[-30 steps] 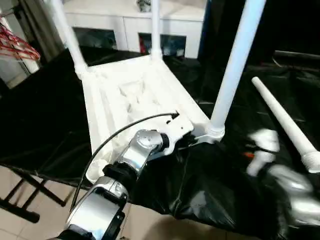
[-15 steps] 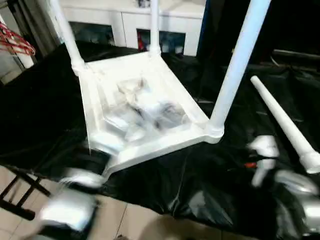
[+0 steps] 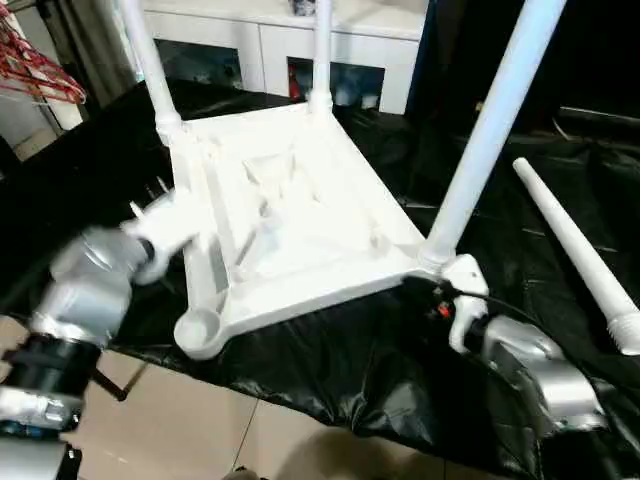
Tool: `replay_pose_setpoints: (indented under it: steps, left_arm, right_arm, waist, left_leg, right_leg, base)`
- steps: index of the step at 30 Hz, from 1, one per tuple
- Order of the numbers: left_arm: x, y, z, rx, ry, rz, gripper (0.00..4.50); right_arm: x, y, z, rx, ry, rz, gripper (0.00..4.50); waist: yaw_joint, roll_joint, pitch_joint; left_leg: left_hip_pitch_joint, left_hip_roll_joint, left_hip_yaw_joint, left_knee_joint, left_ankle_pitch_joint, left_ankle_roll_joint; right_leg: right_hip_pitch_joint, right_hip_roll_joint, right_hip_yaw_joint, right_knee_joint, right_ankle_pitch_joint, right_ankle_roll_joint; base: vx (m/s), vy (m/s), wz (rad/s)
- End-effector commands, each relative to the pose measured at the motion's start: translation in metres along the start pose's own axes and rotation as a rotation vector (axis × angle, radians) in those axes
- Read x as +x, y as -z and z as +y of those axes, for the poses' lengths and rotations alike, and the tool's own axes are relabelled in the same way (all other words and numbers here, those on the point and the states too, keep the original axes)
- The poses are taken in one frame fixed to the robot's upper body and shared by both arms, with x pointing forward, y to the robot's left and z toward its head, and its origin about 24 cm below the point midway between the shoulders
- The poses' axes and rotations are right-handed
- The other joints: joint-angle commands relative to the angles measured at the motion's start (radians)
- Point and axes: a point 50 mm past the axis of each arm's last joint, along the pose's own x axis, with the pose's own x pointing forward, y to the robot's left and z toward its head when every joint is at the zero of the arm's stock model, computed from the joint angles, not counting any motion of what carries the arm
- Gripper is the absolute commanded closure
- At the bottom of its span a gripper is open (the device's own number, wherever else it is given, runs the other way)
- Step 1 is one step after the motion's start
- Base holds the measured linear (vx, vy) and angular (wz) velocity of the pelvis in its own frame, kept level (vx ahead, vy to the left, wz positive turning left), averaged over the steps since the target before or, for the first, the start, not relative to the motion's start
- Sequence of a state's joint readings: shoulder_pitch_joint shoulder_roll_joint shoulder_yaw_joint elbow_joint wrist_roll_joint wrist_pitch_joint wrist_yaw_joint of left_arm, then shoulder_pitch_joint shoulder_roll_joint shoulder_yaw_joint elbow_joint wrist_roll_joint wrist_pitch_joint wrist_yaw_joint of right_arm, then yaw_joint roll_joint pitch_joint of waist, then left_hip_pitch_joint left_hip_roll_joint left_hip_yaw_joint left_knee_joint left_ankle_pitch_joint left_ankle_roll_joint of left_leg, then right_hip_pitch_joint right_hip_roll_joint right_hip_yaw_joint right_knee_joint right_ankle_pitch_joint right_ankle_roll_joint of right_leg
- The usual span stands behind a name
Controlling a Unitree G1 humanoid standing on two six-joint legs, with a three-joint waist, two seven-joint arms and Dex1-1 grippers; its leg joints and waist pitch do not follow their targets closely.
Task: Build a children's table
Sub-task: Rotate table base
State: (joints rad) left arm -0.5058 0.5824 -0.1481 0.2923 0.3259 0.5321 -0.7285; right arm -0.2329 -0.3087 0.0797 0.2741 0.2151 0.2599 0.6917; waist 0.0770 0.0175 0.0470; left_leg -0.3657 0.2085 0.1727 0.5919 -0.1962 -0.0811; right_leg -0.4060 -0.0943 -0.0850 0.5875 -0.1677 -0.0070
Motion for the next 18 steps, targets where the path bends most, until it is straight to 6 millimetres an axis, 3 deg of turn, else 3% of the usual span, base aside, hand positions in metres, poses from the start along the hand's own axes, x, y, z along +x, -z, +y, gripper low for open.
replay_pose_setpoints:
  steps: [1, 6, 8, 10, 11, 14, 17, 18]
  left_arm:
    - [0.006, 0.007, -0.016, -0.009, 0.070, 0.033, 4.50]
    - [0.012, 0.007, -0.046, -0.001, 0.273, -0.017, 4.50]
    - [0.012, 0.007, -0.048, 0.011, 0.295, -0.017, 4.50]
    - [0.006, 0.000, -0.060, 0.086, 0.451, -0.059, 4.50]
    - [0.003, -0.003, -0.065, 0.090, 0.520, -0.080, 4.50]
    - [-0.006, -0.012, -0.081, 0.121, 0.689, -0.132, 4.50]
    - [-0.008, -0.015, -0.086, 0.129, 0.725, -0.148, 4.50]
    - [-0.006, -0.026, -0.099, 0.154, 0.782, -0.196, 4.50]
  right_arm:
    - [0.004, -0.004, -0.004, -0.020, 0.039, -0.006, 1.74]
    - [0.010, -0.004, -0.013, -0.015, 0.118, -0.006, 2.15]
    - [0.011, -0.004, -0.014, -0.013, 0.126, -0.006, 2.31]
    - [0.013, -0.005, -0.018, -0.020, 0.160, -0.005, 2.53]
    - [0.014, -0.005, -0.019, -0.022, 0.169, -0.004, 2.53]
    - [0.014, -0.006, -0.023, -0.024, 0.192, -0.002, 2.79]
    - [0.015, -0.006, -0.024, -0.025, 0.195, -0.001, 3.03]
    - [0.017, -0.006, -0.025, -0.033, 0.188, 0.000, 3.24]
  waist:
    - [-0.001, -0.001, -0.060]
    - [-0.002, -0.006, -0.057]
    - [-0.001, -0.002, -0.057]
    - [-0.002, -0.006, -0.055]
    - [-0.002, -0.001, -0.056]
    - [-0.007, -0.008, -0.058]
    - [-0.017, -0.007, -0.063]
    - [-0.020, -0.008, -0.064]
  left_leg:
    - [0.008, 0.018, 0.001, -0.076, -0.157, 0.031]
    - [0.007, 0.015, -0.001, -0.080, -0.207, 0.013]
    - [0.014, 0.018, 0.000, -0.079, -0.223, 0.009]
    - [0.009, 0.015, -0.003, -0.084, -0.226, 0.009]
    - [0.011, 0.014, -0.002, -0.083, -0.230, 0.007]
    - [0.007, 0.016, -0.003, -0.084, -0.202, 0.001]
    - [0.006, 0.012, 0.001, -0.078, -0.160, 0.017]
    - [0.005, 0.011, 0.002, -0.074, -0.137, 0.027]
  right_leg:
    - [0.050, -0.047, 0.045, -0.050, -0.165, -0.226]
    - [0.046, -0.052, 0.048, -0.063, -0.306, -0.188]
    - [0.040, -0.049, 0.050, -0.066, -0.309, -0.184]
    - [0.045, -0.048, 0.049, -0.062, -0.304, -0.184]
    - [0.043, -0.046, 0.050, -0.062, -0.308, -0.183]
    - [0.048, -0.046, 0.053, -0.052, -0.252, -0.198]
    - [0.052, -0.041, 0.053, -0.043, -0.170, -0.224]
    - [0.053, -0.041, 0.054, -0.039, -0.130, -0.237]
  base:
    - [0.000, 0.000, 0.00]
    - [0.000, 0.000, 0.00]
    - [0.000, 0.000, 0.00]
    - [0.000, 0.000, 0.00]
    - [0.000, 0.000, 0.00]
    - [0.000, 0.000, 0.00]
    - [0.000, 0.000, 0.00]
    - [0.000, 0.000, 0.00]
